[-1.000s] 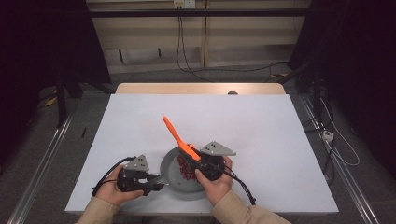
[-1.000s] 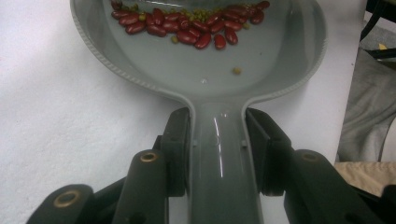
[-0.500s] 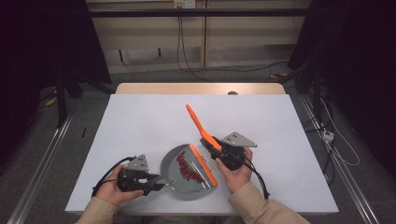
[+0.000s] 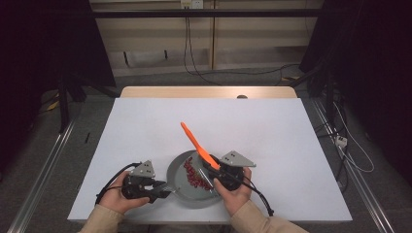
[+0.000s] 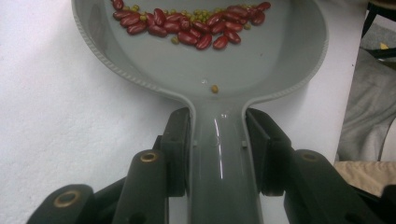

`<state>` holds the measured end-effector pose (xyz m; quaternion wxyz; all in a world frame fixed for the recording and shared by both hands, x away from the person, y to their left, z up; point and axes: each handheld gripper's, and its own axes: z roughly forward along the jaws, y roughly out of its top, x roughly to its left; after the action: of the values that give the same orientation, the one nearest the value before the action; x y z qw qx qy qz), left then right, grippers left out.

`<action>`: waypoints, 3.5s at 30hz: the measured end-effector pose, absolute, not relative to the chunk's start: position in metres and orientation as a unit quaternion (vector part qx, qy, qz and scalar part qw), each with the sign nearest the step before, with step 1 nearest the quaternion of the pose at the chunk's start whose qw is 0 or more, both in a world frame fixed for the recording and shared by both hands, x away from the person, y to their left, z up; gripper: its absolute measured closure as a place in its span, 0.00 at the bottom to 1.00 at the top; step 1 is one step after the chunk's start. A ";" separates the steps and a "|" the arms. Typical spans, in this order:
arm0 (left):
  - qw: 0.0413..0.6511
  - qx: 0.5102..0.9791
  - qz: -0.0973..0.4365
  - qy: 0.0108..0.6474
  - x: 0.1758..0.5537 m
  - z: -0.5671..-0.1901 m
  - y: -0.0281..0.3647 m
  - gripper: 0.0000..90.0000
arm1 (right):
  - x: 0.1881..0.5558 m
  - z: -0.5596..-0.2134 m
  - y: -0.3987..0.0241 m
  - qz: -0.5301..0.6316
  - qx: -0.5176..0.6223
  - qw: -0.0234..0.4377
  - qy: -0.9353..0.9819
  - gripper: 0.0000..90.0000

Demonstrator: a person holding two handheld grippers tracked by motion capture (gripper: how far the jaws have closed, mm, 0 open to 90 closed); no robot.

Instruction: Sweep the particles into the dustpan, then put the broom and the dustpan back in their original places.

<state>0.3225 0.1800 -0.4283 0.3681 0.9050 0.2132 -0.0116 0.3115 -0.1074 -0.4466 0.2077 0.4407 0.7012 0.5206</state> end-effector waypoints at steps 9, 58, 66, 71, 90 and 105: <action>0.373 0.903 -0.013 0.211 0.322 -0.430 0.181 0.70 | 0.316 -0.429 -0.103 0.549 0.427 0.201 0.690 0.78; 0.428 0.856 0.070 0.282 0.333 -0.426 0.187 0.70 | 0.337 -0.428 -0.194 0.514 0.467 0.247 0.676 0.78; 0.418 0.845 0.096 0.319 0.340 -0.423 0.194 0.70 | 0.337 -0.428 -0.198 0.512 0.465 0.246 0.679 0.78; 0.420 0.833 0.107 0.345 0.344 -0.422 0.199 0.70 | 0.338 -0.427 -0.202 0.516 0.469 0.244 0.674 0.78; 0.401 0.794 0.156 0.428 0.360 -0.432 0.216 0.70 | 0.334 -0.424 -0.207 0.523 0.467 0.241 0.671 0.78; 0.372 0.776 0.178 0.477 0.373 -0.441 0.228 0.70 | 0.334 -0.425 -0.208 0.526 0.468 0.240 0.668 0.78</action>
<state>0.3725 0.2278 -0.4410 0.3723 0.7758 0.4772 0.1784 0.3343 -0.2082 -0.4245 0.2399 0.4685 0.6678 0.5263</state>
